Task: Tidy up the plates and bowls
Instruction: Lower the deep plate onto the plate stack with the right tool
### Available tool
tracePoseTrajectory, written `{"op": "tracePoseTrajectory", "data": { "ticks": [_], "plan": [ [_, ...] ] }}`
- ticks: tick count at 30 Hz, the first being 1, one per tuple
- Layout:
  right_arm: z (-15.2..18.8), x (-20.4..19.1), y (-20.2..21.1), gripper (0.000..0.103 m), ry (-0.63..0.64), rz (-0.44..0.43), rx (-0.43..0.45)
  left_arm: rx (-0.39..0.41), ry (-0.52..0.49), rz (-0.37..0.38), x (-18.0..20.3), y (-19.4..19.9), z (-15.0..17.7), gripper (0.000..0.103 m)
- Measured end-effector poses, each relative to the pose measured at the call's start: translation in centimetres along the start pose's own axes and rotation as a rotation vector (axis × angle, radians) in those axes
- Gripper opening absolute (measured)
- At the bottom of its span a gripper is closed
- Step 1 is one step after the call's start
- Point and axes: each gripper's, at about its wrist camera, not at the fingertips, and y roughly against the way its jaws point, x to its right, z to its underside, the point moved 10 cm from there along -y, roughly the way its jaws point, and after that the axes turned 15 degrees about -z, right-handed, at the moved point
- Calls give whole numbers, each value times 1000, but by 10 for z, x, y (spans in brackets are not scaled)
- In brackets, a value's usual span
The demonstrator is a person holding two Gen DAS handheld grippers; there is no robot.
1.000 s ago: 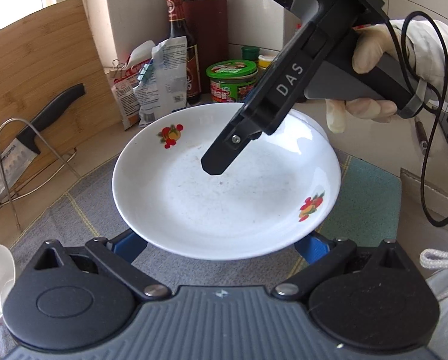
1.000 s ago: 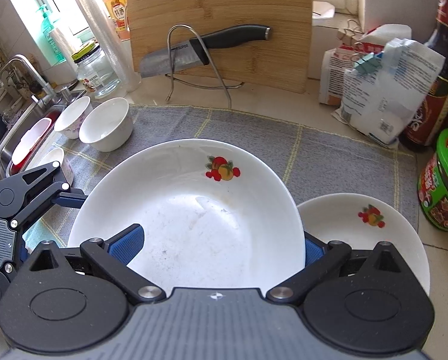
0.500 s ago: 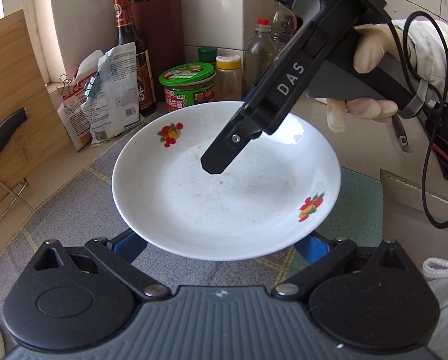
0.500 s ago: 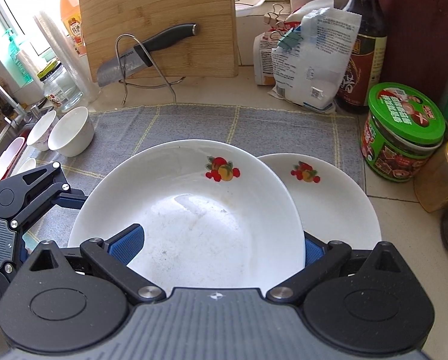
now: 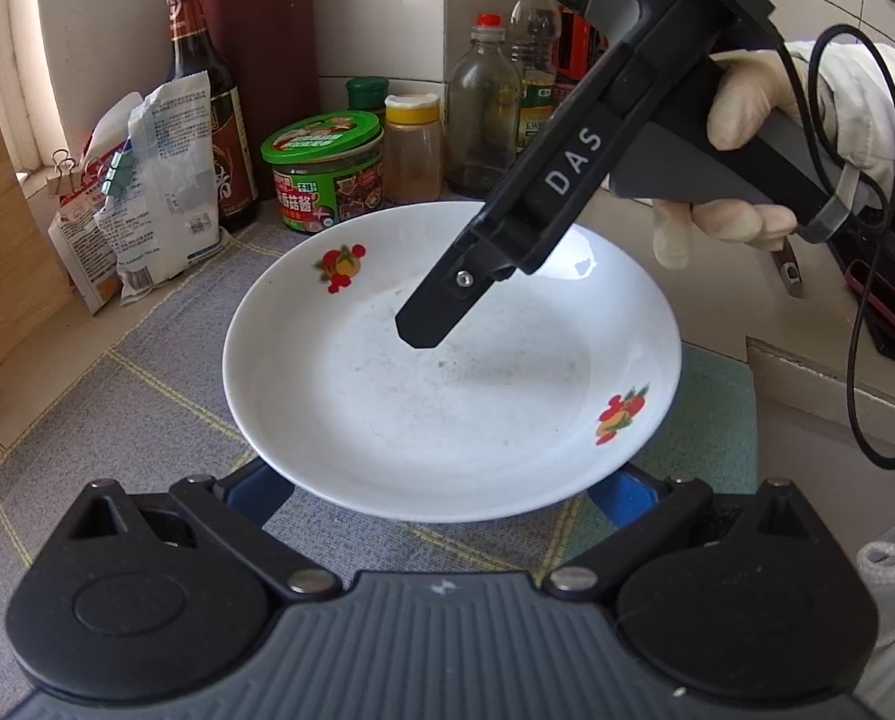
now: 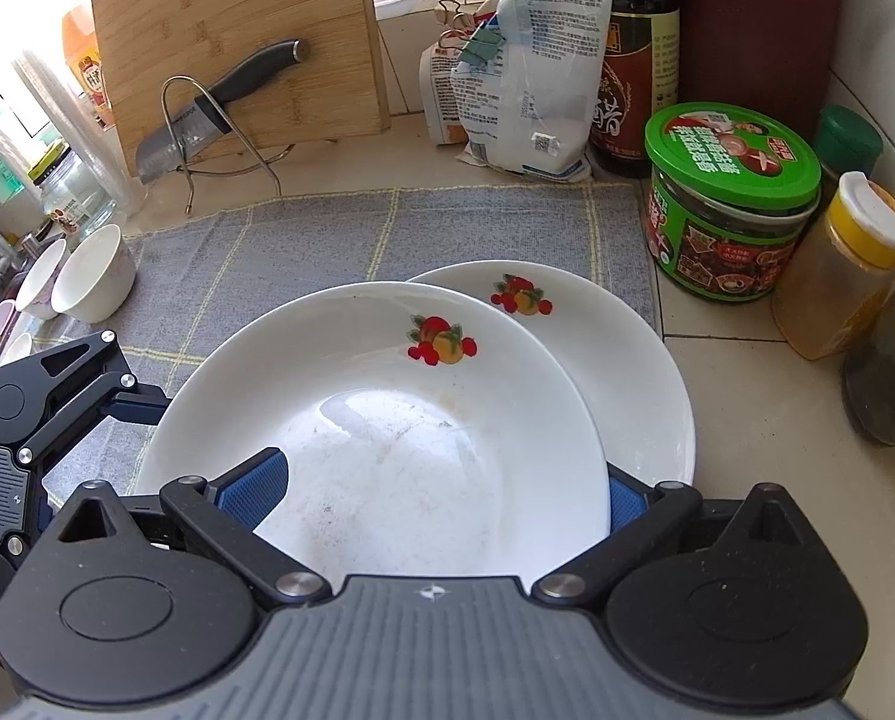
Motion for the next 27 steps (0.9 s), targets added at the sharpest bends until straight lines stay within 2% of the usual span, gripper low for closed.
{"op": "tracePoseTrajectory", "data": {
  "ticks": [27],
  "plan": [
    [4,21,-7,103,-33,24,-24,-36,0,9,3,-19,-4,102]
  ]
}}
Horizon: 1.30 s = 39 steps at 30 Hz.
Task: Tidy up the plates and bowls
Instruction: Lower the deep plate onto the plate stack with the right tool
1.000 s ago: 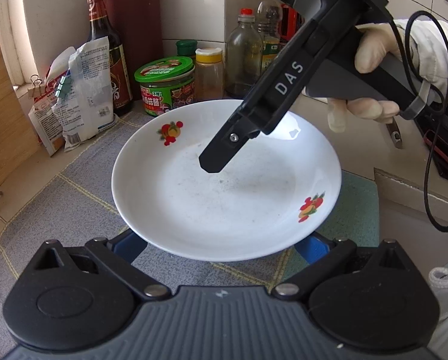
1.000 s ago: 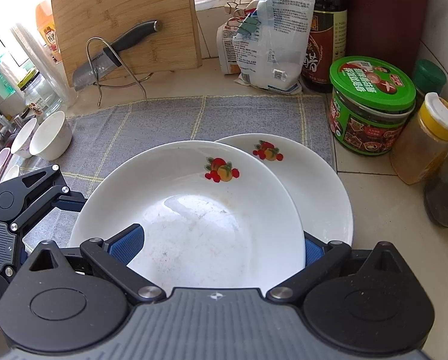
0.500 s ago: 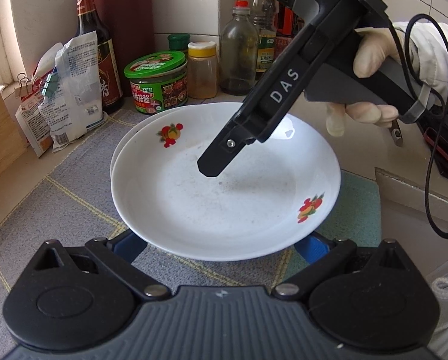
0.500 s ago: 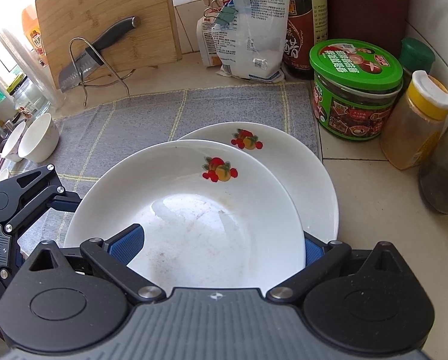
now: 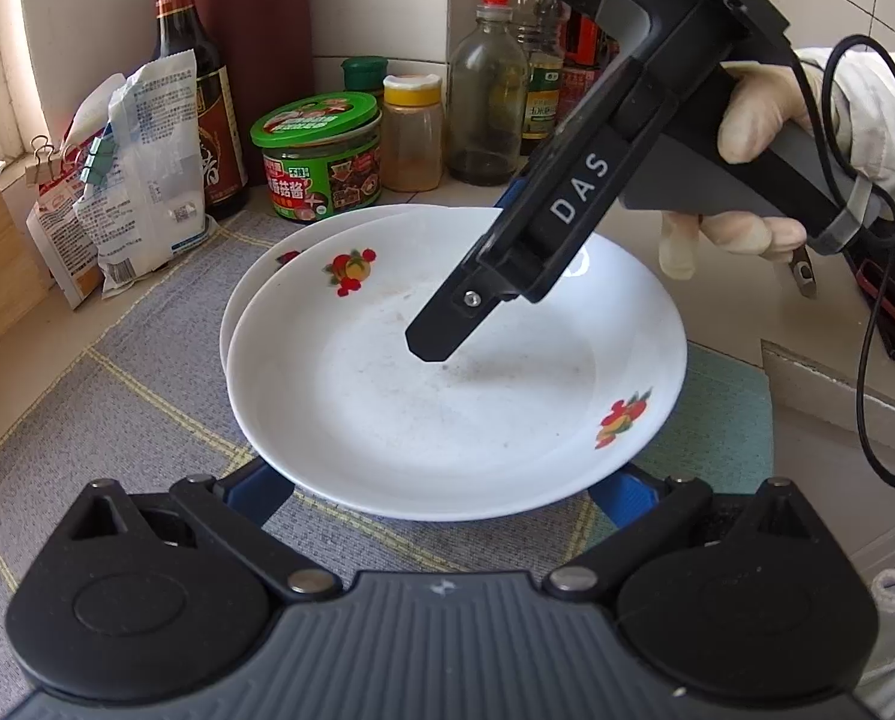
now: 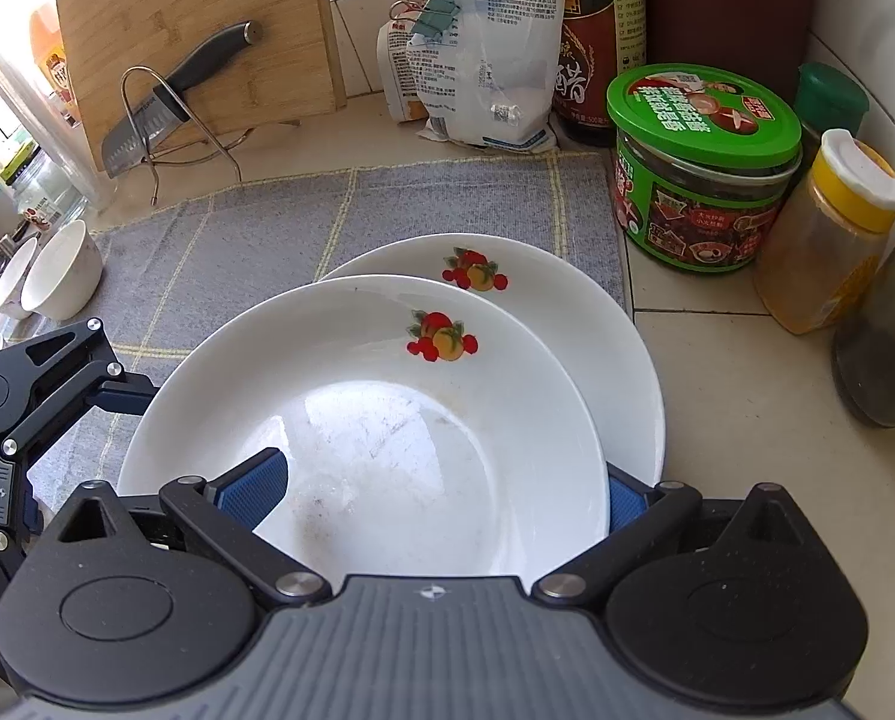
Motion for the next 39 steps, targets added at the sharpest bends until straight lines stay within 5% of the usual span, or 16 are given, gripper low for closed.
{"op": "tracePoseTrajectory", "data": {
  "ticks": [27,39],
  "plan": [
    [4,2,16,103,-52,12,16,-17,-6,-19,-7,-11,-2,101],
    [9,0,26,103,-66,31,26,37,-64,-21,-1,-10,-11,101]
  ]
}}
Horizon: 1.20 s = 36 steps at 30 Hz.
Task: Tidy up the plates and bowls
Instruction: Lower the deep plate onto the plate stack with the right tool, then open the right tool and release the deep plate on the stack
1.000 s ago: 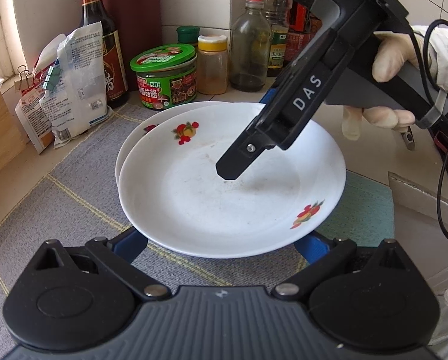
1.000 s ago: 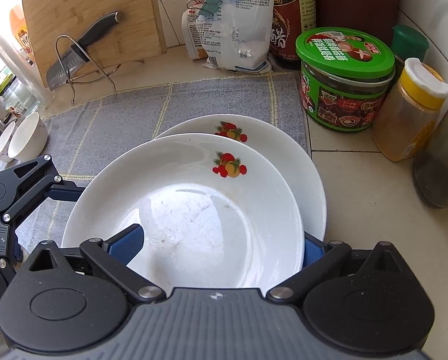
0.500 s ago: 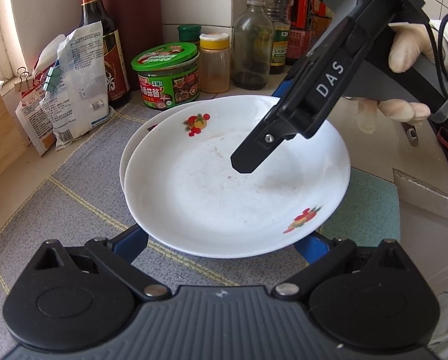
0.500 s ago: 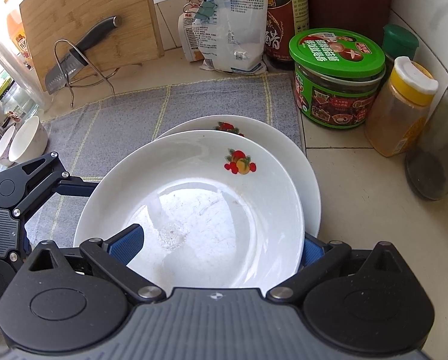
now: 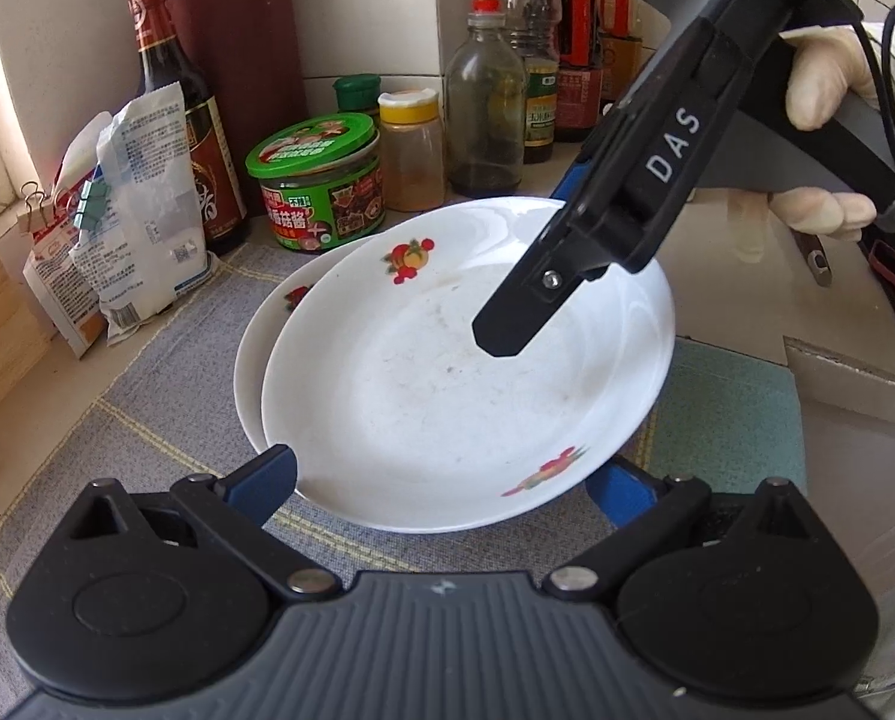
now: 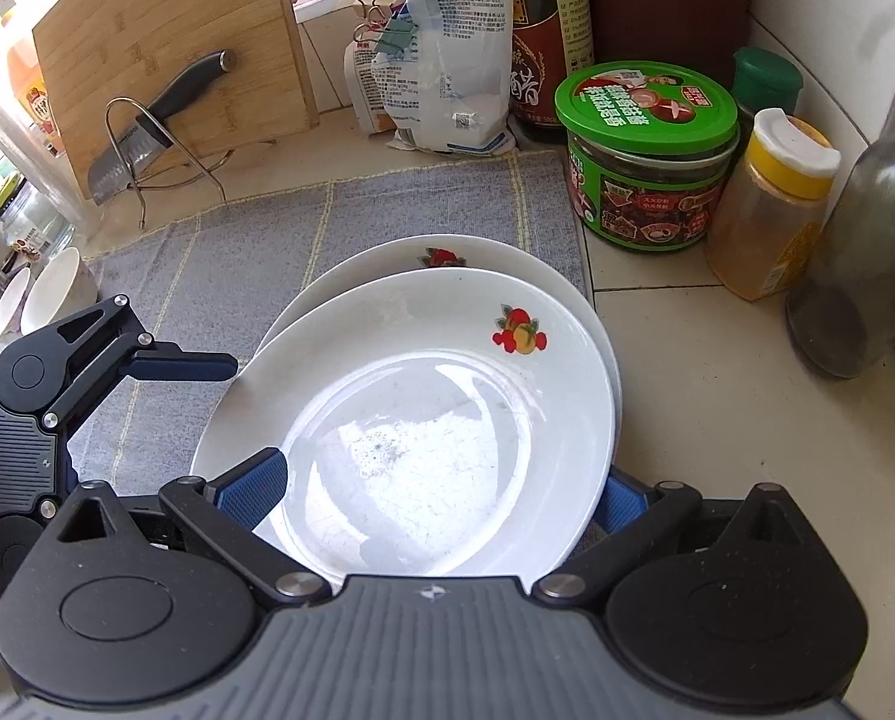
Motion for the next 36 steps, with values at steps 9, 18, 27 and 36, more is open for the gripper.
{"op": "tracePoseTrajectory", "data": {
  "ticks": [9,18,27,36],
  "plan": [
    [4,-2,1,103,-4,9,-8,-13,16,-2,-3,-3,2,102],
    [8,-3,0,103,3,22,-19,-9,19,-19,-5,-4,0,102],
    [10,-4,1,103,9,36,-25,-5,20,-34,-8,-2,1,102],
    [14,-4,3,103,26,64,-33,-5,12,-52,-9,1,3,102]
  ]
}}
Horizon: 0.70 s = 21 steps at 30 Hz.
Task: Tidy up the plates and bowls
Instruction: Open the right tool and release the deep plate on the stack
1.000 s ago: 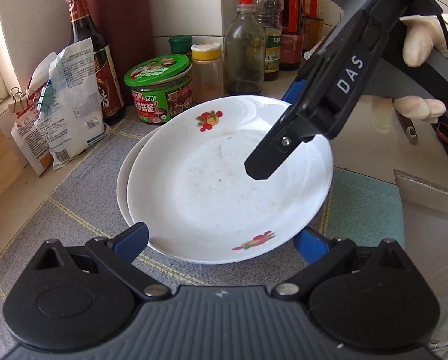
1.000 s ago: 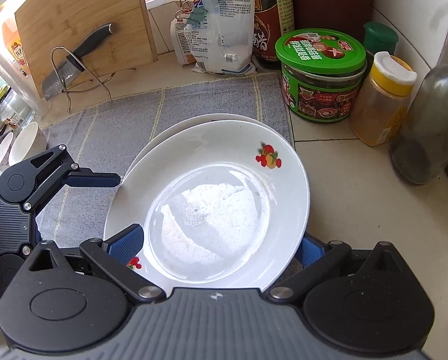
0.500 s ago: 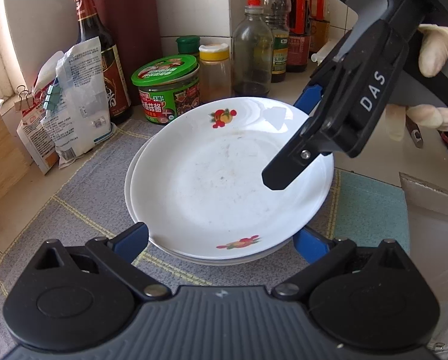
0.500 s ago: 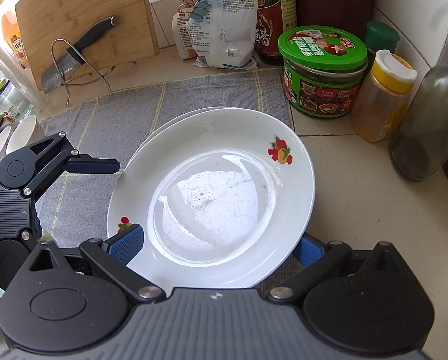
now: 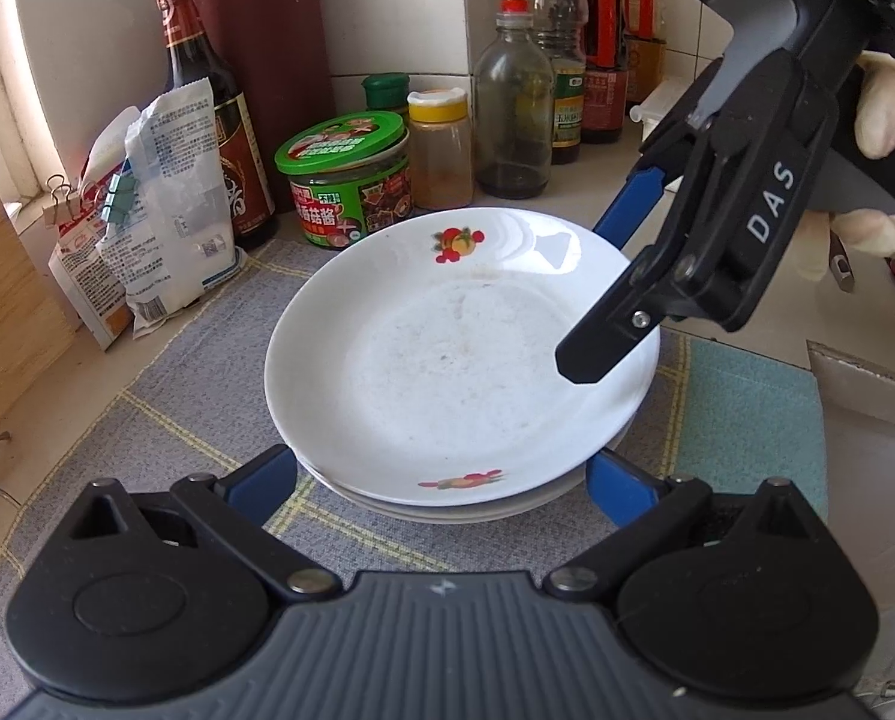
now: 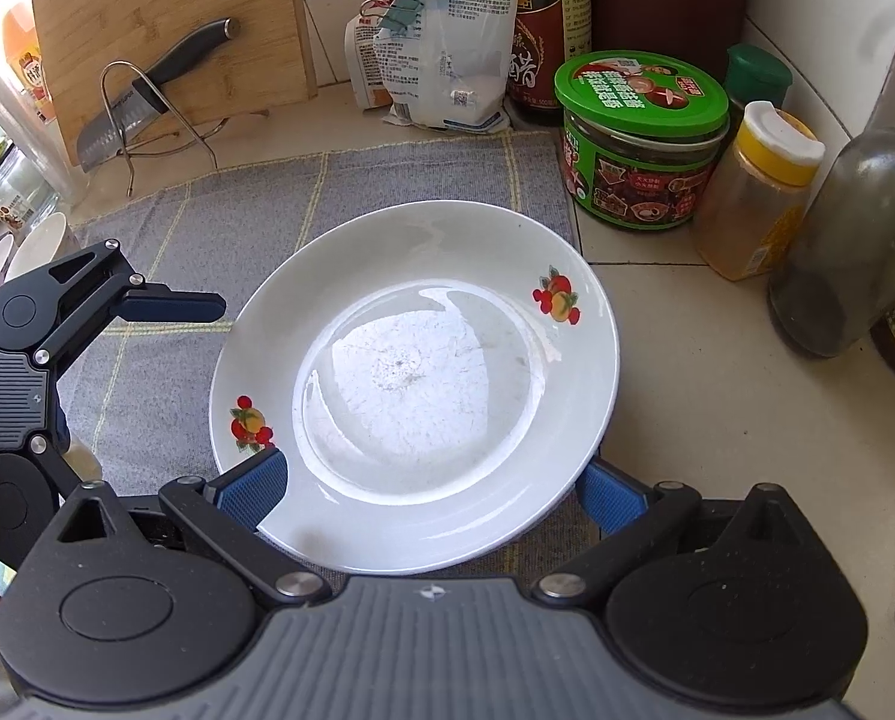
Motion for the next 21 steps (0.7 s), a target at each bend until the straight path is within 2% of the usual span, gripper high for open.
{"op": "tracePoseTrajectory", "data": {
  "ticks": [3,10,21],
  "plan": [
    [-1,-2,4,103,23,10,18,25,11,-9,-2,6,-3,102],
    [-13,-14,19,103,92,46,87,107,66,-81,-20,20,-19,102],
    [-17,-40,24,103,191,89,155,114,164,-149,-36,45,-15,102]
  ]
}}
